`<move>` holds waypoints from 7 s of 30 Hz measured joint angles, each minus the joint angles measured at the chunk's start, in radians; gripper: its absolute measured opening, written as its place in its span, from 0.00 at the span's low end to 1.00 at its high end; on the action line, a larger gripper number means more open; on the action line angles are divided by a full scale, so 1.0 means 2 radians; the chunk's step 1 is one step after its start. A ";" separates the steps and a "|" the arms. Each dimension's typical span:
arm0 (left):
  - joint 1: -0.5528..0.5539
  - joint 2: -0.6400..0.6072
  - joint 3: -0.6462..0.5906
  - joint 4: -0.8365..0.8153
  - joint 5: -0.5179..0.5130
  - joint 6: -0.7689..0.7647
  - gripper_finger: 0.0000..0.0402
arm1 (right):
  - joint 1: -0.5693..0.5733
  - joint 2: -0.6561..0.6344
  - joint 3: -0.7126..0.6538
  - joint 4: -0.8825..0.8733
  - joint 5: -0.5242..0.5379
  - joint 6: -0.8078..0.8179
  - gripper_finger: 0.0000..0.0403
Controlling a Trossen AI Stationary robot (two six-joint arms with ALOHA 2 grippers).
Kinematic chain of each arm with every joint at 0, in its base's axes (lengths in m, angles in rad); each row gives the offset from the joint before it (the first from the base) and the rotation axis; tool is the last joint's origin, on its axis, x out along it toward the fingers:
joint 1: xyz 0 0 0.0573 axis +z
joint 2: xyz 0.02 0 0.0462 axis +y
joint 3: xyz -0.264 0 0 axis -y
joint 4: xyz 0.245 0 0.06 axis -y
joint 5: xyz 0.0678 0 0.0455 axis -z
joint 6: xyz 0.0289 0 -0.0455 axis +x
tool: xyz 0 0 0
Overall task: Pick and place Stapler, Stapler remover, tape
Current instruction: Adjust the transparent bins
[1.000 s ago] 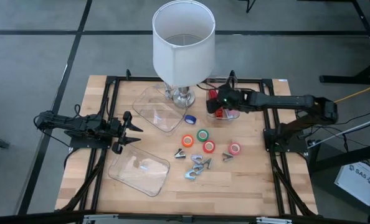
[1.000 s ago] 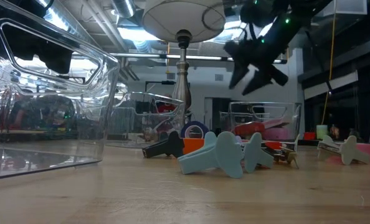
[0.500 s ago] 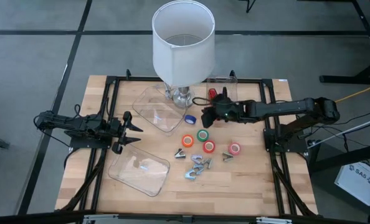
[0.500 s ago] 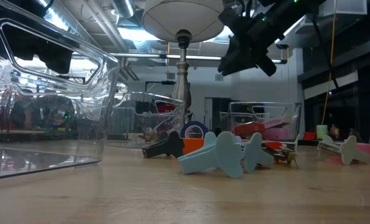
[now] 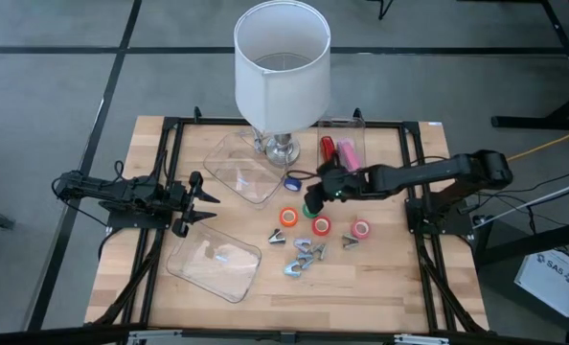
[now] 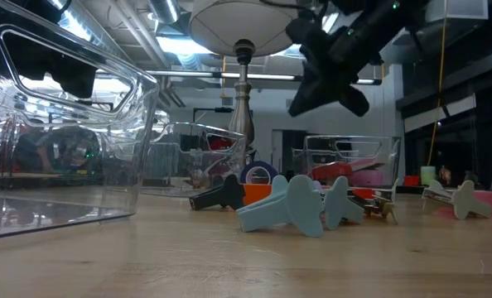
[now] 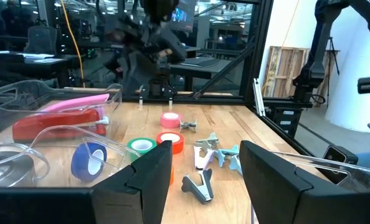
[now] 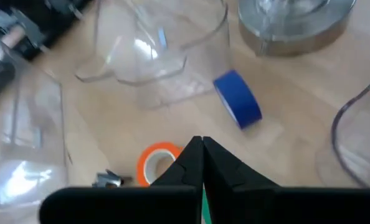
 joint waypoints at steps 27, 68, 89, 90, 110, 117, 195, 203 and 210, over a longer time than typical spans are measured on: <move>0.000 0.000 0.000 0.000 0.000 0.000 0.46 | -0.001 0.012 0.000 -0.270 0.136 0.078 0.00; 0.000 0.000 0.000 0.000 0.000 0.000 0.46 | 0.082 -0.075 0.000 -0.072 0.123 -0.138 0.02; 0.000 0.000 0.000 0.000 0.000 0.000 0.46 | 0.081 -0.014 0.000 0.089 -0.032 -0.542 0.22; 0.000 0.000 0.000 0.000 0.000 0.000 0.46 | 0.081 -0.010 0.000 0.091 -0.033 -0.565 0.22; 0.000 0.000 0.000 0.000 0.000 0.000 0.46 | 0.038 0.074 0.000 0.198 -0.013 -0.776 0.22; 0.000 0.000 0.000 0.000 0.000 0.000 0.46 | 0.026 0.088 0.035 0.199 -0.016 -0.777 0.33; 0.000 0.001 0.000 0.000 0.000 0.000 0.46 | -0.066 0.195 0.084 0.216 -0.083 -0.887 0.25; 0.000 0.001 0.000 0.000 0.000 0.000 0.46 | -0.070 0.222 0.085 0.242 -0.079 -0.890 0.25; 0.000 0.001 0.000 0.000 0.000 0.000 0.46 | -0.067 0.227 0.090 0.264 -0.065 -0.885 0.16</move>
